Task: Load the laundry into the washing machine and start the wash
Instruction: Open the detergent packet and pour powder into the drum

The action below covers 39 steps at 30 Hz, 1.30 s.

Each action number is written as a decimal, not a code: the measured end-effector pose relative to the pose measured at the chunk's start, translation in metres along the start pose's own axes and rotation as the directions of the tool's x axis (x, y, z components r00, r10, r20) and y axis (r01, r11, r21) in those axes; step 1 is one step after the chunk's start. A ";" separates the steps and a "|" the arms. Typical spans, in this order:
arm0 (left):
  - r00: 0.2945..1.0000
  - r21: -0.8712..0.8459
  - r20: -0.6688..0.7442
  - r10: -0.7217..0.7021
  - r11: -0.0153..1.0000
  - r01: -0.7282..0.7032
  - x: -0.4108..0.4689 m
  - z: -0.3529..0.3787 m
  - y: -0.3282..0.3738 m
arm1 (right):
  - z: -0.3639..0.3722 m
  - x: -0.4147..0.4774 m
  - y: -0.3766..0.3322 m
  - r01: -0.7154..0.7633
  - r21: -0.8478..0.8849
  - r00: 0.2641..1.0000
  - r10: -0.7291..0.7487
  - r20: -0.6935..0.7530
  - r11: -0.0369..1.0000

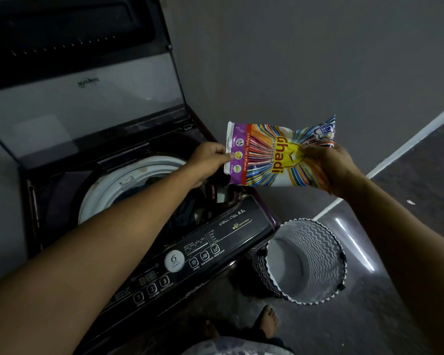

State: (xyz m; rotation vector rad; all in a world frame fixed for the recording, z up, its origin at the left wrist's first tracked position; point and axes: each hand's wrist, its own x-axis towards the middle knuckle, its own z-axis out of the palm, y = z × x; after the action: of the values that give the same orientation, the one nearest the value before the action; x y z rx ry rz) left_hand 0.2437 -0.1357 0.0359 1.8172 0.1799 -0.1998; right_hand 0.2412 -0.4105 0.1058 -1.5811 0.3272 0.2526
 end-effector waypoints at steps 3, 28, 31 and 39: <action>1.000 0.003 -0.003 0.000 1.000 0.000 0.000 0.000 0.000 | 0.000 0.000 -0.001 0.006 -0.006 1.000 -0.006 -0.002 1.000; 1.000 -0.002 -0.013 0.001 1.000 -0.001 0.002 0.001 0.000 | 0.001 0.002 -0.003 0.026 -0.015 1.000 -0.026 0.008 1.000; 1.000 0.003 -0.006 0.003 1.000 -0.003 0.003 0.002 0.001 | -0.001 0.007 -0.002 0.040 -0.018 0.999 -0.039 0.009 0.999; 0.999 -0.001 -0.030 -0.011 1.000 0.011 0.003 0.003 0.002 | -0.005 0.021 0.002 0.039 -0.044 0.999 -0.038 0.033 0.998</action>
State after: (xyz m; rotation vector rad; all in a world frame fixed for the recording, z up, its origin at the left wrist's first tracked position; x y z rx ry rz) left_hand 0.2467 -0.1388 0.0364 1.8197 0.2115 -0.1801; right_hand 0.2599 -0.4163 0.0960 -1.6246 0.2673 0.2567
